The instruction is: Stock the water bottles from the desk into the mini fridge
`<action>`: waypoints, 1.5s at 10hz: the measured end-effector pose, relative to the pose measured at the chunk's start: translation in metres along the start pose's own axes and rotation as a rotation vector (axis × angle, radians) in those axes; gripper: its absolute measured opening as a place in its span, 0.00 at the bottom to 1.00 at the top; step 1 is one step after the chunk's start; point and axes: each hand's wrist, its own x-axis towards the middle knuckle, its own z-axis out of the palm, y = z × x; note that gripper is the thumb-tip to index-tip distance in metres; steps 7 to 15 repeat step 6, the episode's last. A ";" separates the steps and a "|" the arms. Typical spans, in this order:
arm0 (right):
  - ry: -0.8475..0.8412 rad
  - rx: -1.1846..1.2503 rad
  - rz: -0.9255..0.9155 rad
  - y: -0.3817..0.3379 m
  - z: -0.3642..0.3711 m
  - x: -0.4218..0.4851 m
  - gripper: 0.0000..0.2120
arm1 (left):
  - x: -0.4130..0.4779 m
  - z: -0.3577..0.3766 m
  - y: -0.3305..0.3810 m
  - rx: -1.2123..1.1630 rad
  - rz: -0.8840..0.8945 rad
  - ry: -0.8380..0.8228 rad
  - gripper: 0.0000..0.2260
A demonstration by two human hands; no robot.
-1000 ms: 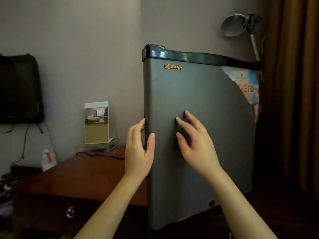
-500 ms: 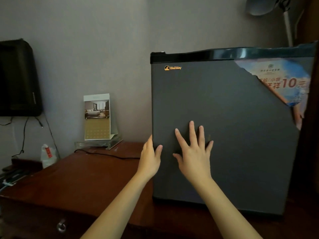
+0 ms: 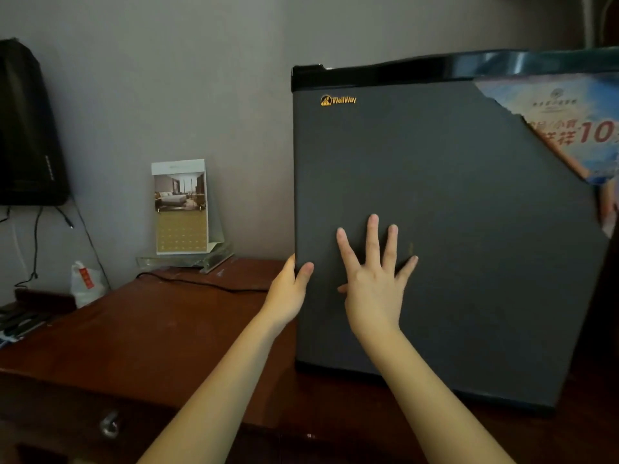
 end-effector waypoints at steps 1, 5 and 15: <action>-0.021 0.002 -0.017 -0.001 -0.010 -0.004 0.43 | -0.003 0.001 0.006 0.179 -0.084 0.069 0.21; 0.151 0.479 -0.127 -0.073 -0.021 -0.014 0.27 | -0.060 -0.103 -0.006 0.262 -0.403 0.237 0.15; 0.143 0.591 -0.203 -0.123 -0.014 -0.020 0.24 | -0.079 -0.157 -0.011 0.290 -0.446 0.362 0.13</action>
